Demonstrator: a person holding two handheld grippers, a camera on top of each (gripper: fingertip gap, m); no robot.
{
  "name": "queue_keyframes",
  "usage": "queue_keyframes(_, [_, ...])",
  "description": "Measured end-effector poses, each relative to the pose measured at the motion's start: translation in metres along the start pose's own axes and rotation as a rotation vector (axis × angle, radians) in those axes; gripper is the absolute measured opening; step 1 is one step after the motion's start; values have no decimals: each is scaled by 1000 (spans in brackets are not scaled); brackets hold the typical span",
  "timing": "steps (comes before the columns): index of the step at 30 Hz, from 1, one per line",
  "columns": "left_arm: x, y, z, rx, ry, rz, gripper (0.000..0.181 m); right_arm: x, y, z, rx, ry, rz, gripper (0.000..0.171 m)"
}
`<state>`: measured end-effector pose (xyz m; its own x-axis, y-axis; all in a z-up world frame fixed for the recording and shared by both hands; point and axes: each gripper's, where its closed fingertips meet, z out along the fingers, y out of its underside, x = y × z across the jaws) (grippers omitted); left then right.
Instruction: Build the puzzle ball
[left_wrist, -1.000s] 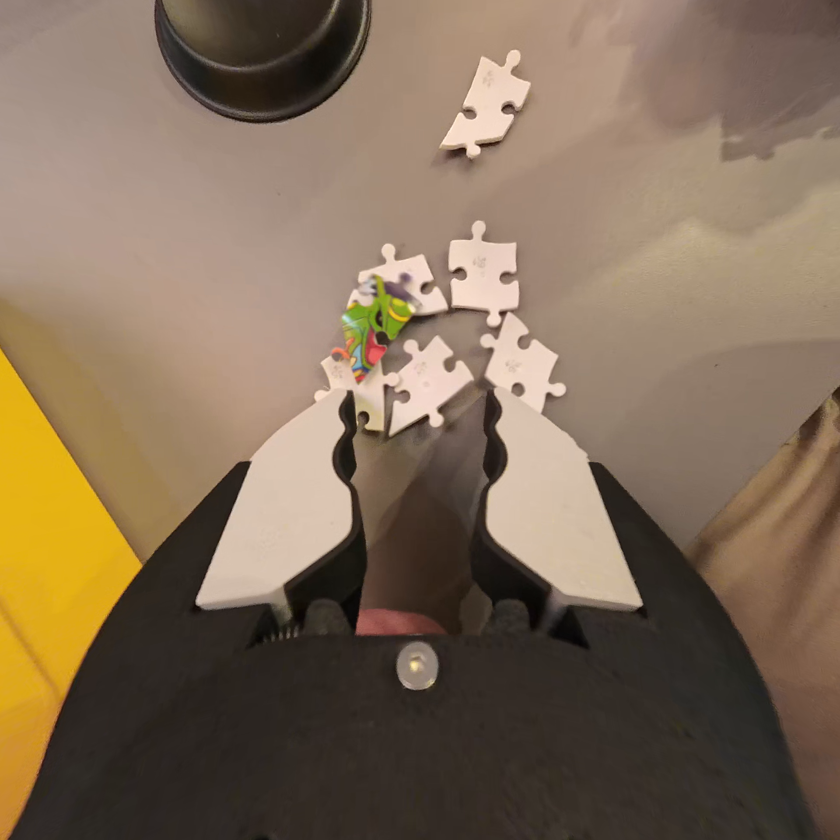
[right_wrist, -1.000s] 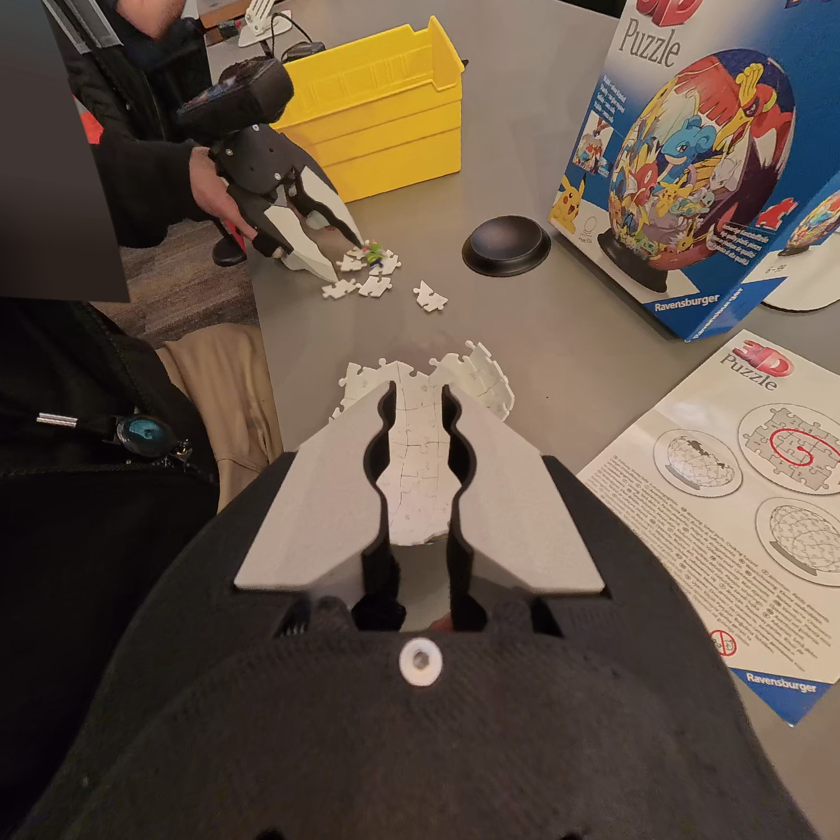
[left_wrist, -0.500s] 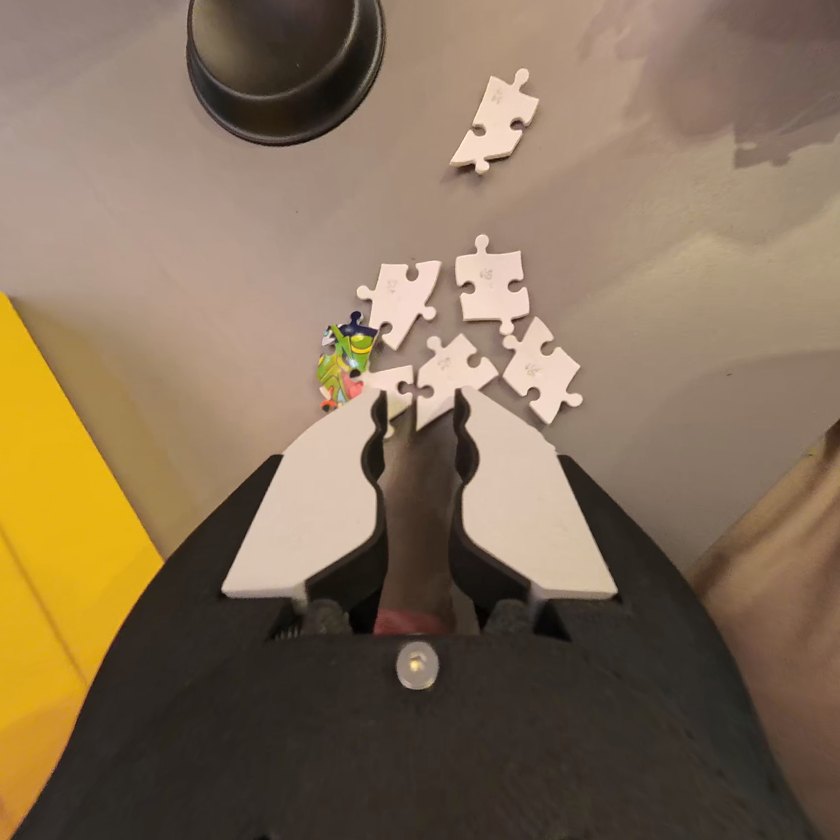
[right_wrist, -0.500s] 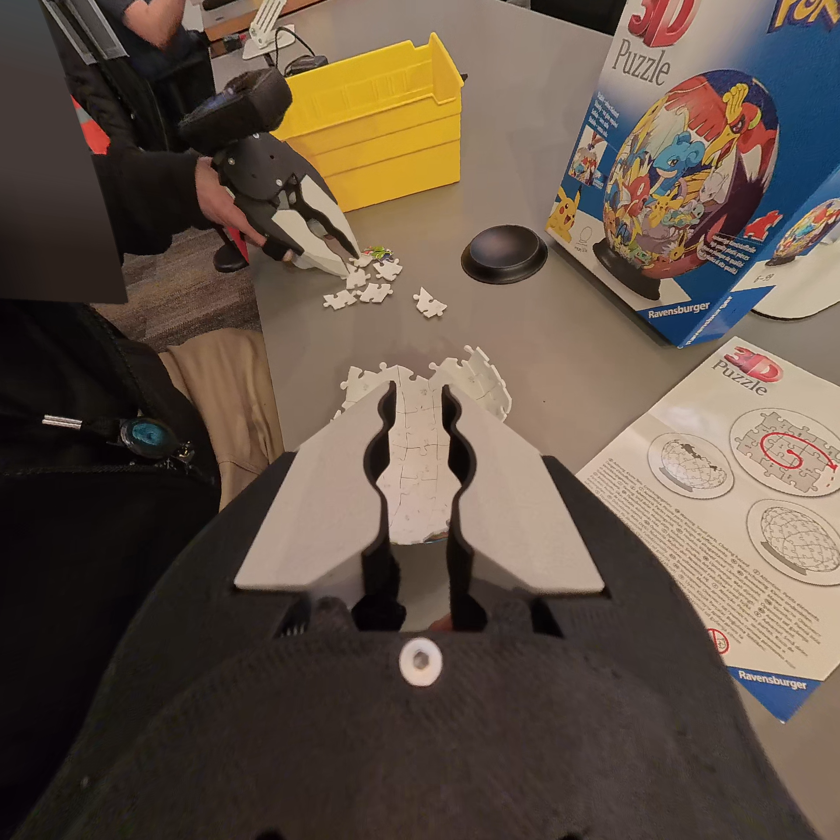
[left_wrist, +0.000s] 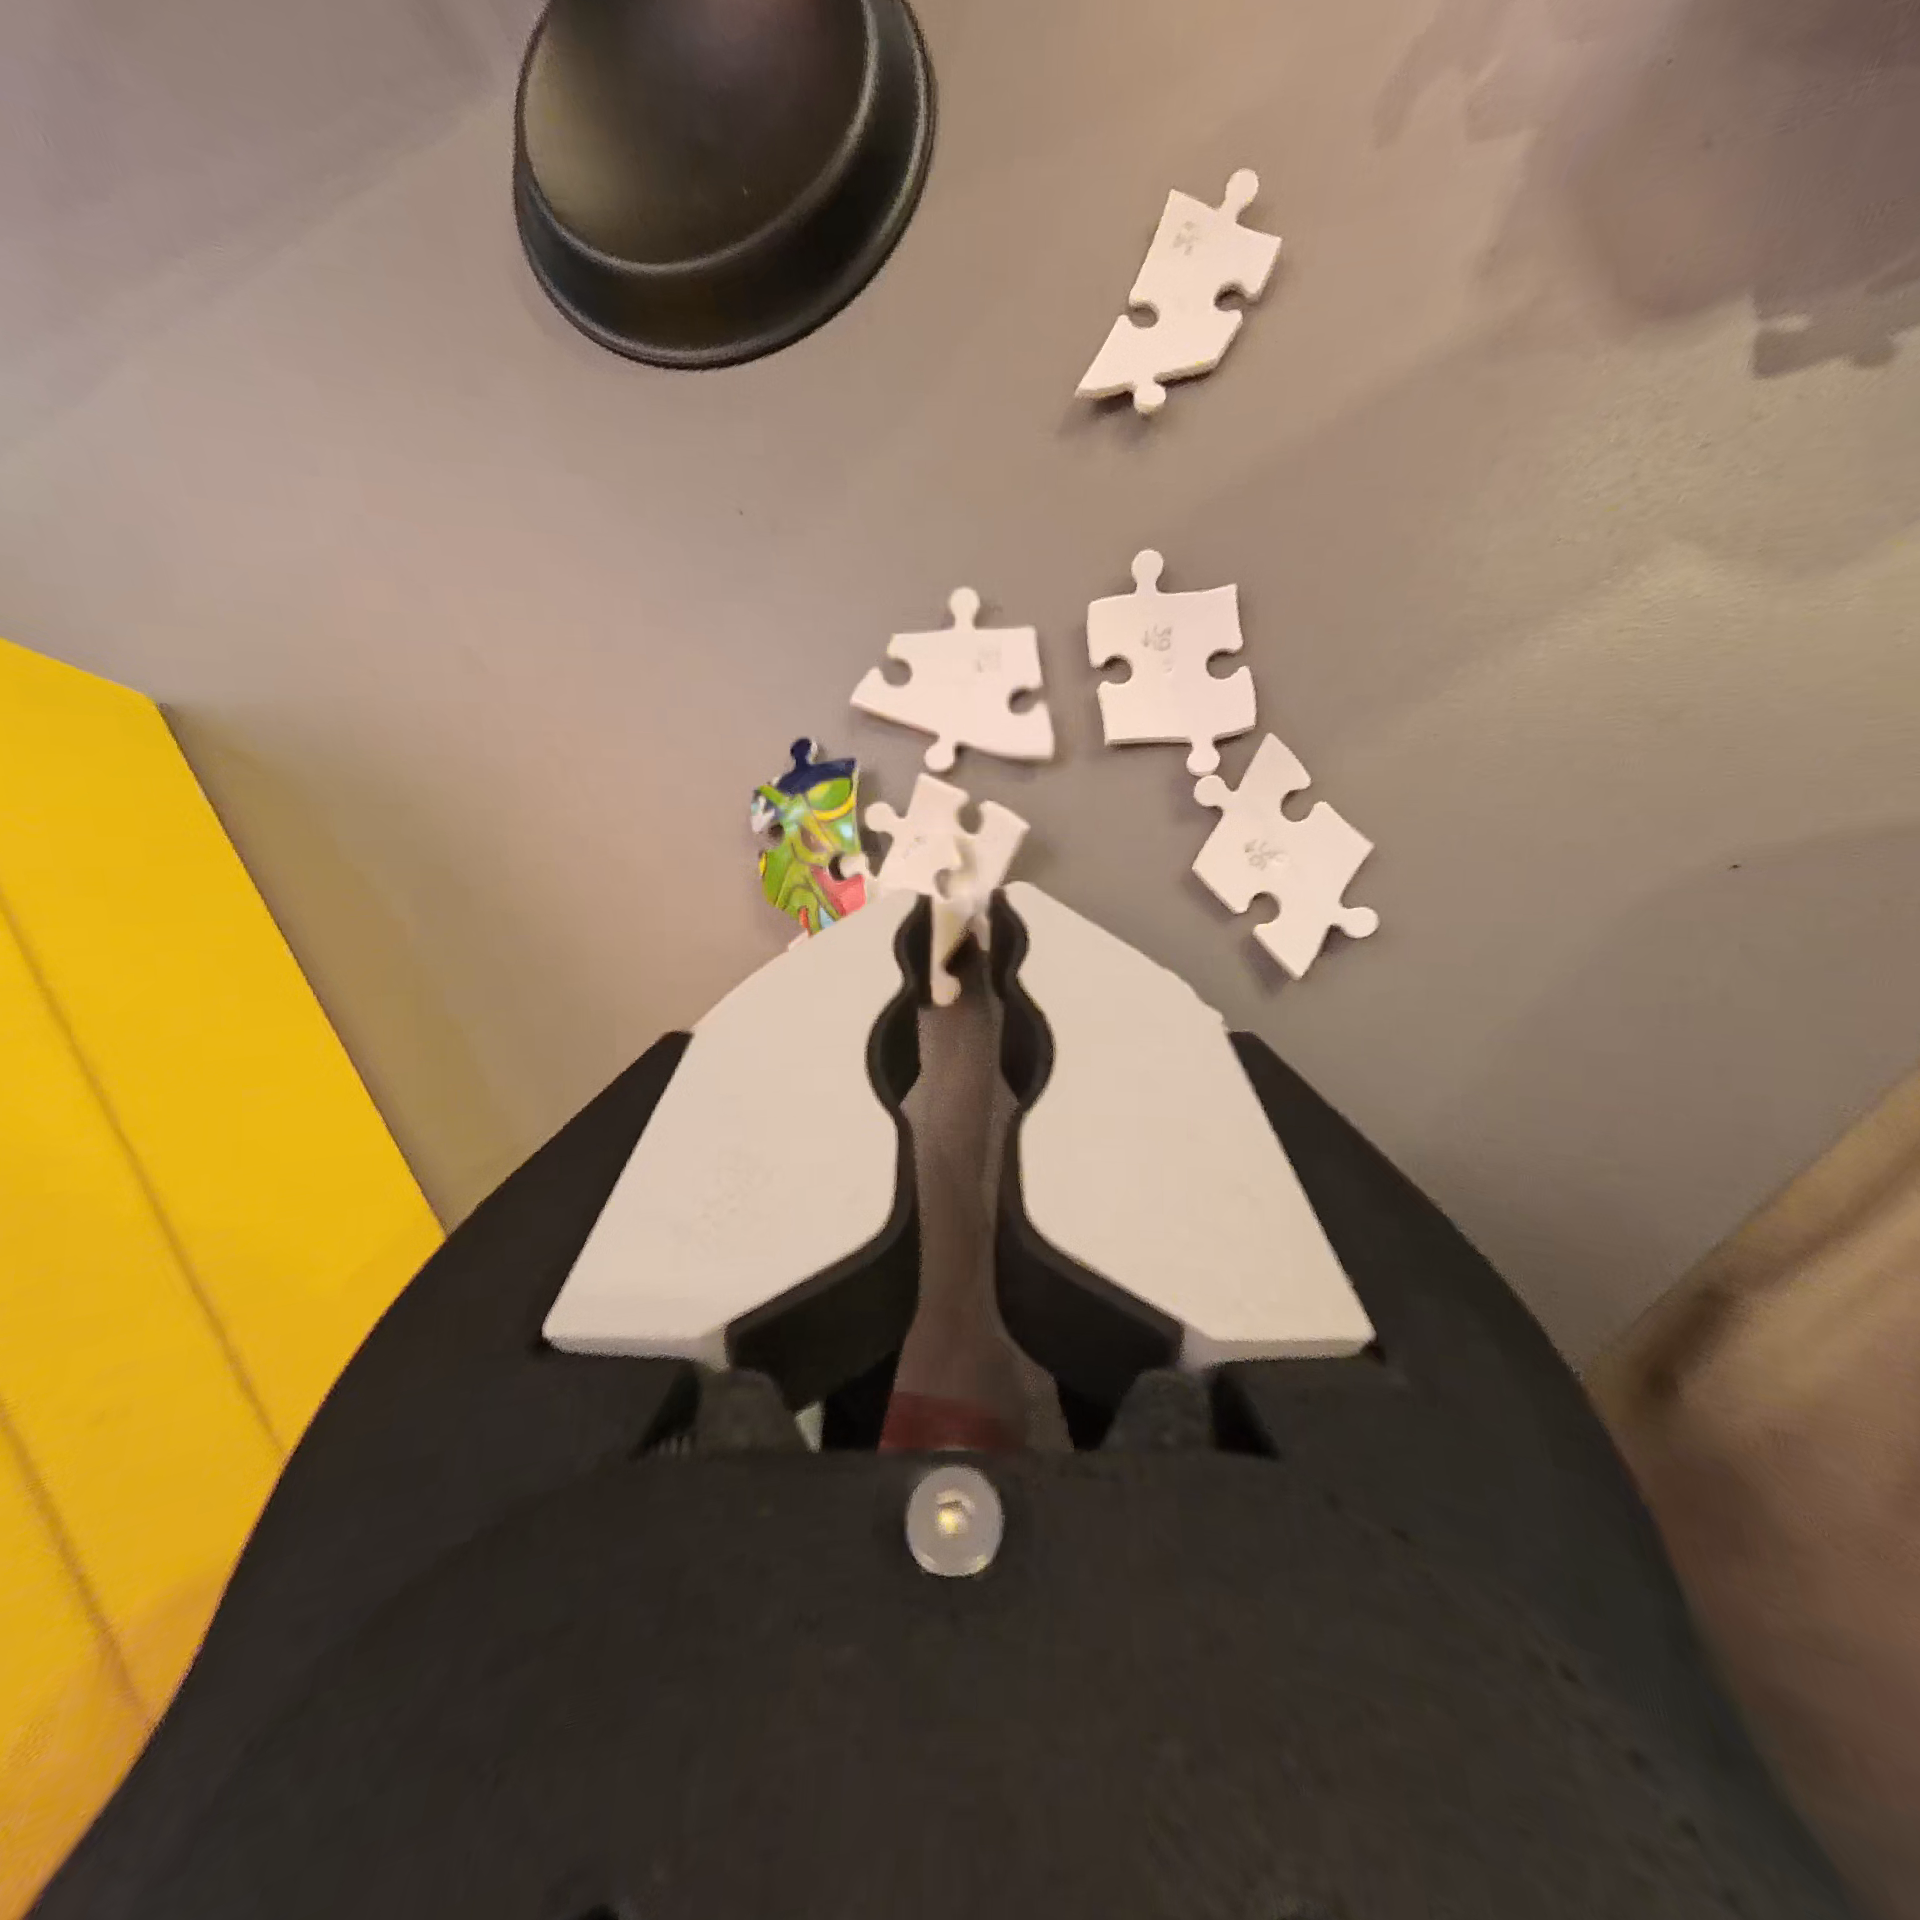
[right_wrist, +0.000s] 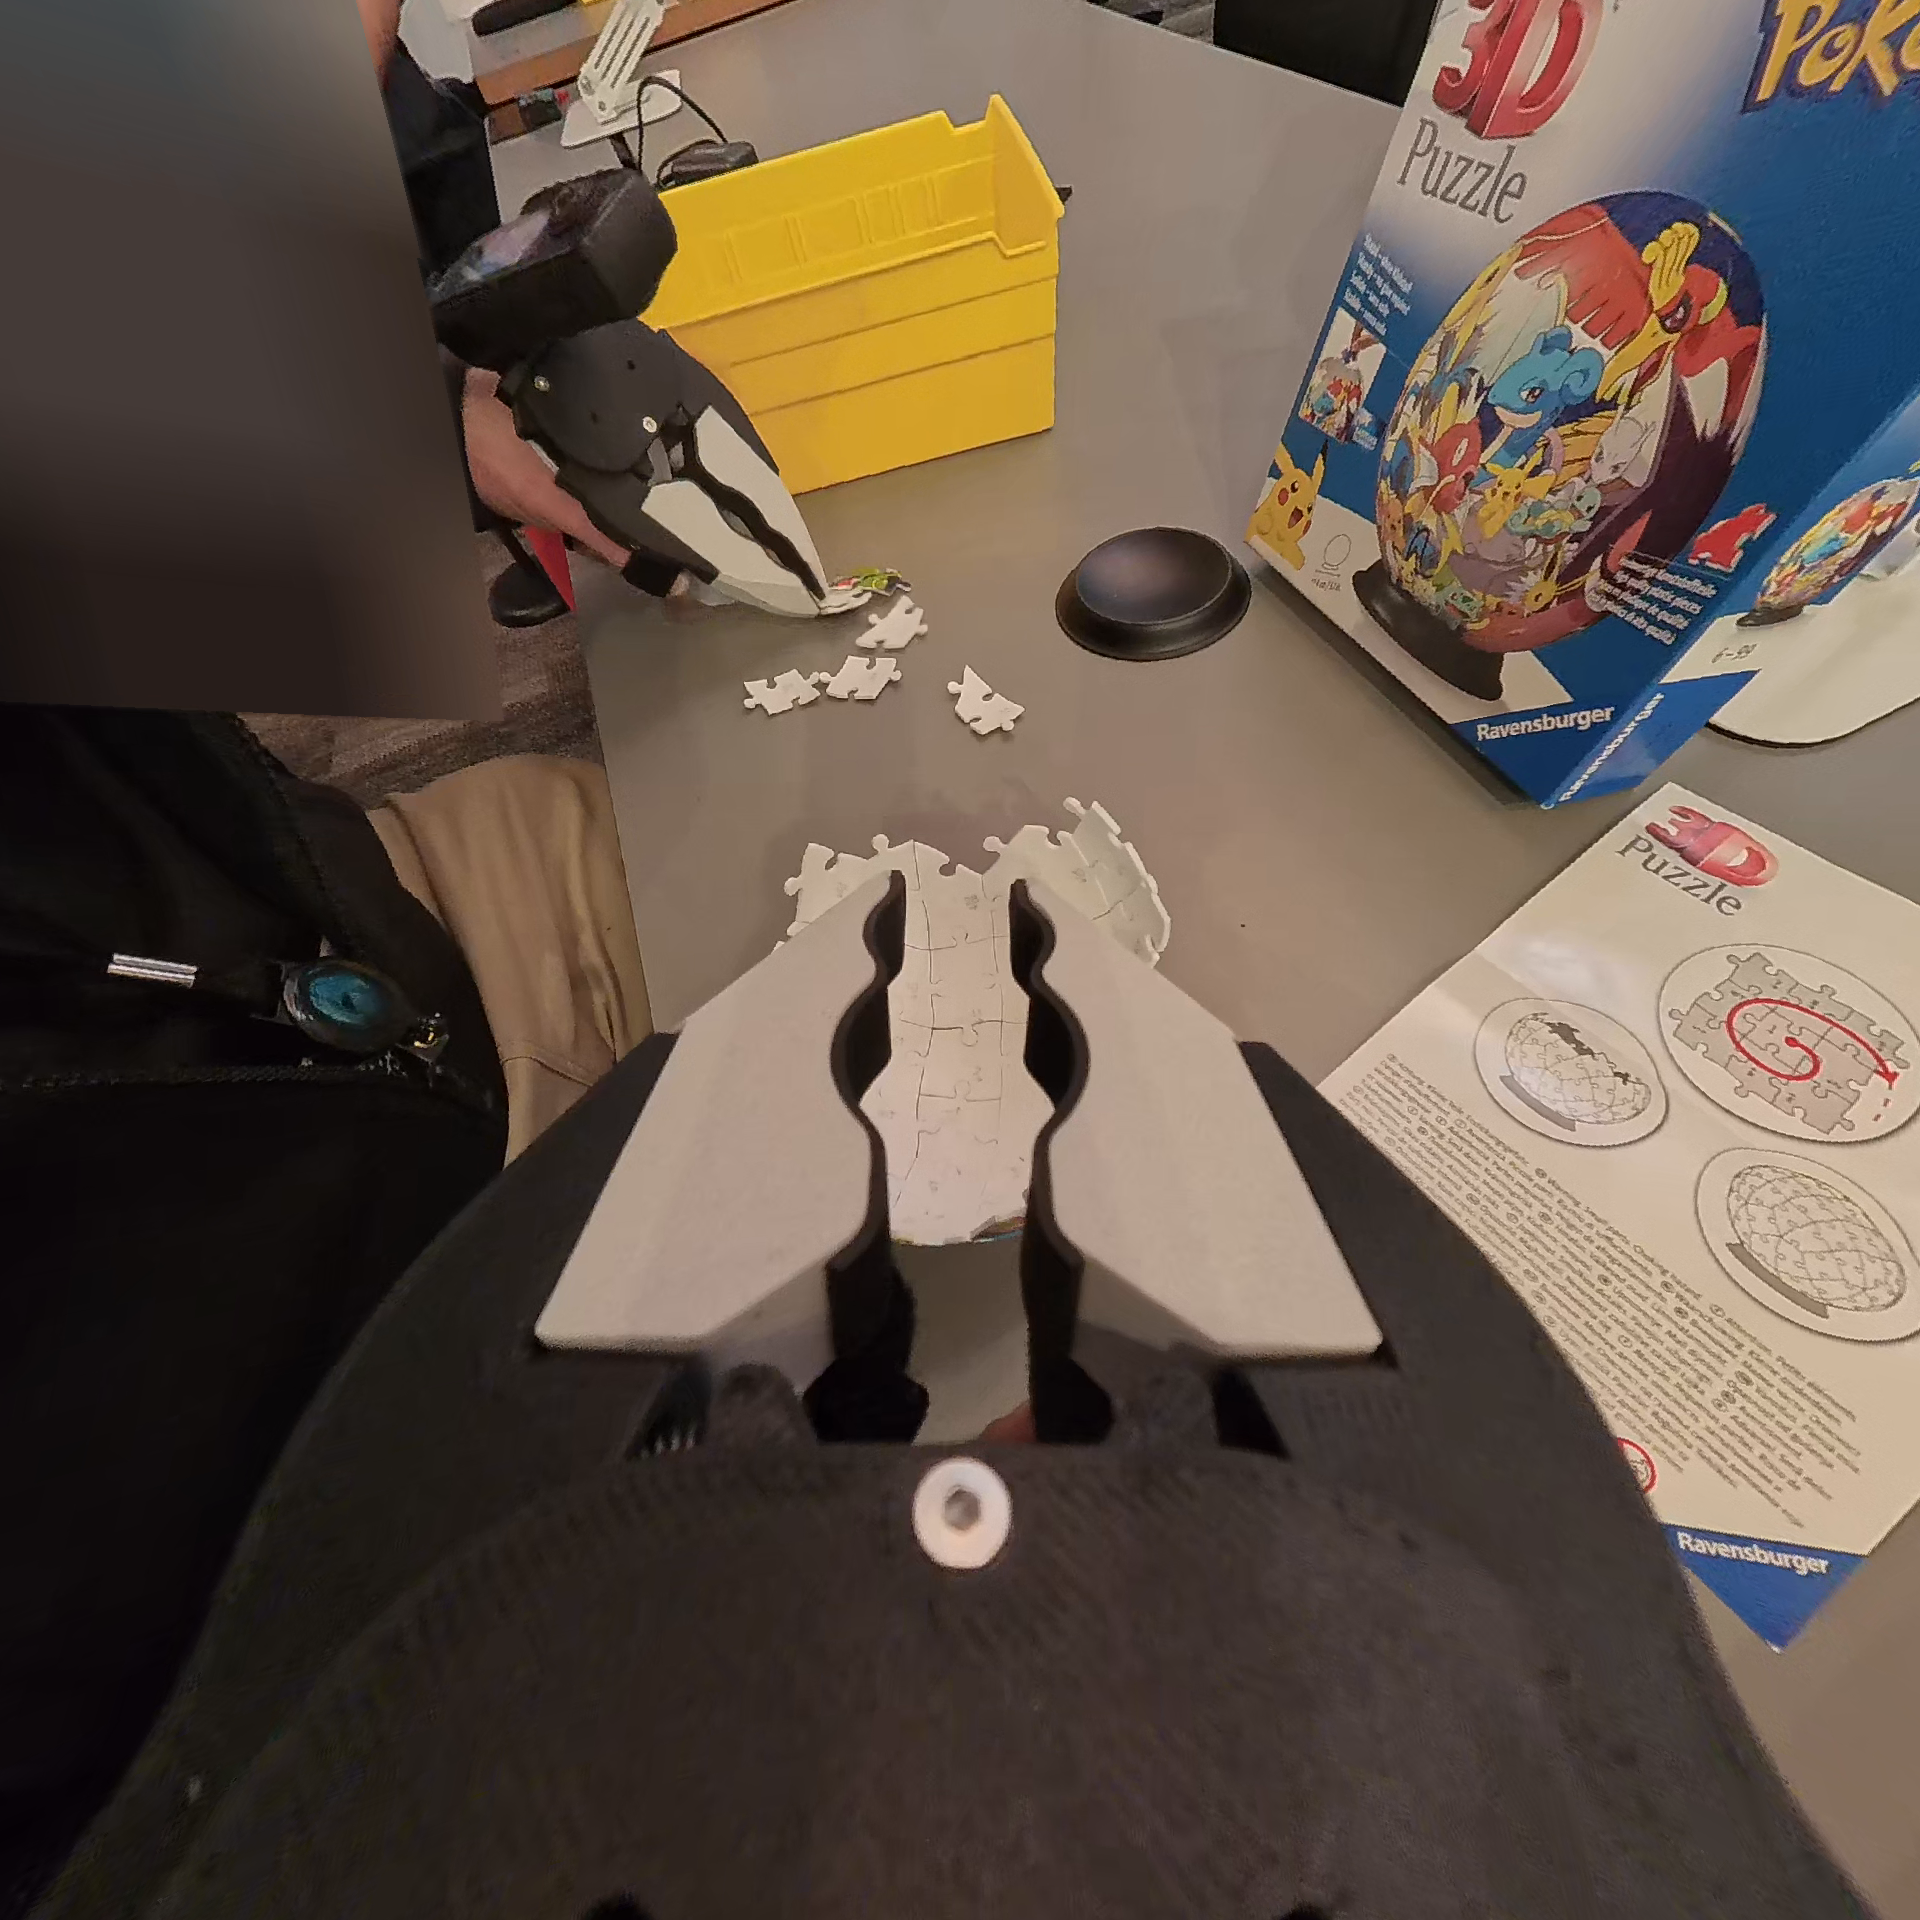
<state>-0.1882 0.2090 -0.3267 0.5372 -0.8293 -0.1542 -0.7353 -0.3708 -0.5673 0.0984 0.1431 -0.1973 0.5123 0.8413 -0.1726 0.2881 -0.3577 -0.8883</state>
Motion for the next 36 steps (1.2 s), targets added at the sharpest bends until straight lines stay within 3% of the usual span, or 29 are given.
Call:
queue_keyframes(4, [-3,10,3,-41,31,-42,31,0,0,-1,1,-1,0,18])
queue_keyframes(8, [-12,19,-1,-87,10,-78,39,-1,0,-1,1,-4,-2,18])
queue_keyframes(11, [-18,20,-3,-102,-10,-102,59,0,-1,-1,3,-3,-1,18])
queue_keyframes(15, [-1,-8,-4,9,24,-10,50,-1,-1,0,1,-8,-2,18])
queue_keyframes(24, [7,-9,17,-40,73,19,19,-3,-3,-1,7,-8,-7,18])
queue_keyframes(36, [9,-12,9,6,22,72,4,-6,-6,-3,19,-17,-16,18])
